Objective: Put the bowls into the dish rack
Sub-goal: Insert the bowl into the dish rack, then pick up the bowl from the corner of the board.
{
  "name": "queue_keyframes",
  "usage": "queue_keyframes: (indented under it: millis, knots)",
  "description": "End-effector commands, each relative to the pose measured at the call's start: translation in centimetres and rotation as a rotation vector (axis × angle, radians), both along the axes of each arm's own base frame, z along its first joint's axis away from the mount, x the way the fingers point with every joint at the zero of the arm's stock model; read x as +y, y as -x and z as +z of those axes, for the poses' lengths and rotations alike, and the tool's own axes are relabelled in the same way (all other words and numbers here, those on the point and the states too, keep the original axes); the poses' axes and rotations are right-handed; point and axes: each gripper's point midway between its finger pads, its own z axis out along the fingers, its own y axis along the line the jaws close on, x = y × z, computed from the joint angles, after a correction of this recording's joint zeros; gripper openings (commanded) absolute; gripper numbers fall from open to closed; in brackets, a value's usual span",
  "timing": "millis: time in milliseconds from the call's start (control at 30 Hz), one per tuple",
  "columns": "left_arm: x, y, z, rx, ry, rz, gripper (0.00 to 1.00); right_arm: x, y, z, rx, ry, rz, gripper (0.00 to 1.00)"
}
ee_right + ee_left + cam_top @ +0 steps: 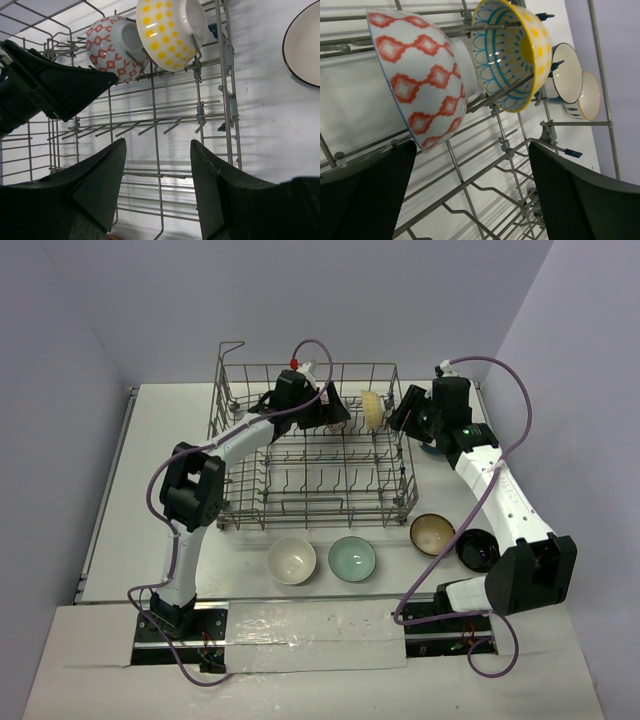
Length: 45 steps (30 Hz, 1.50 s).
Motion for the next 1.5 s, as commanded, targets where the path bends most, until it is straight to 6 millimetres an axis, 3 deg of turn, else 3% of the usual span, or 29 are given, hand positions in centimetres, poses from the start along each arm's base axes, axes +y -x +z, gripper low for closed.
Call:
queue_keyframes:
  millis: [0, 133, 433, 567, 933, 967, 1033, 1067, 1133, 1167, 1233, 1267, 1300, 1367, 1400, 1467]
  knots:
    - [0.5, -0.8, 2.1, -0.071, -0.033, 0.021, 0.99, 0.4, -0.8, 1.7, -0.056, 0.002, 0.018, 0.62]
    - [0.8, -1.0, 2.9, -0.076, -0.054, 0.031, 0.99, 0.5, -0.8, 1.6, -0.051, 0.006, 0.023, 0.62]
    - [3.0, -0.5, 2.6, -0.06, -0.138, 0.096, 0.99, 0.6, -0.5, 1.9, -0.057, 0.011, 0.033, 0.62]
    - [3.1, -0.1, 3.9, -0.088, -0.118, 0.095, 0.99, 0.7, -0.5, 1.7, -0.05, 0.012, 0.037, 0.62]
    - [2.6, 2.5, 9.9, -0.179, -0.031, 0.039, 0.99, 0.7, 0.0, 2.0, -0.047, 0.043, 0.052, 0.62]
    - [2.9, 2.9, 11.2, -0.207, -0.034, 0.043, 0.99, 0.6, 0.0, 2.2, -0.051, 0.05, 0.047, 0.62]
    - [3.1, 3.7, 11.7, -0.23, -0.039, 0.04, 0.99, 0.3, 0.2, 2.4, -0.054, 0.06, 0.034, 0.62]
    - [3.6, 4.4, 13.9, -0.281, -0.023, 0.045, 0.99, -0.1, 0.2, 2.5, -0.057, 0.072, 0.018, 0.62]
    - [4.2, 5.2, 14.3, -0.33, -0.019, 0.068, 0.99, -0.5, 0.5, 2.9, -0.077, 0.077, -0.008, 0.62]
    - [4.9, 6.0, 16.4, -0.386, -0.011, 0.078, 0.99, -0.8, 0.9, 3.6, -0.1, 0.077, -0.027, 0.63]
    - [5.9, 6.6, 16.3, -0.423, -0.04, 0.115, 0.99, -1.4, 1.2, 3.7, -0.115, 0.082, -0.061, 0.64]
    - [6.5, 7.2, 18.3, -0.48, -0.024, 0.13, 0.99, -1.7, 1.7, 4.3, -0.136, 0.078, -0.072, 0.68]
    - [6.8, 7.7, 17.6, -0.478, -0.037, 0.131, 0.99, -1.9, 1.9, 4.3, -0.139, 0.079, -0.088, 0.7]
    - [6.8, 8.8, 19.0, -0.529, -0.007, 0.115, 0.99, -2.1, 2.5, 4.2, -0.145, 0.079, -0.092, 0.7]
    - [6.8, 9.3, 18.0, -0.519, -0.011, 0.105, 0.99, -2.1, 2.7, 4.1, -0.143, 0.076, -0.088, 0.7]
    - [6.5, 10.5, 18.8, -0.551, 0.017, 0.082, 0.99, -2.0, 3.3, 4.2, -0.15, 0.07, -0.077, 0.69]
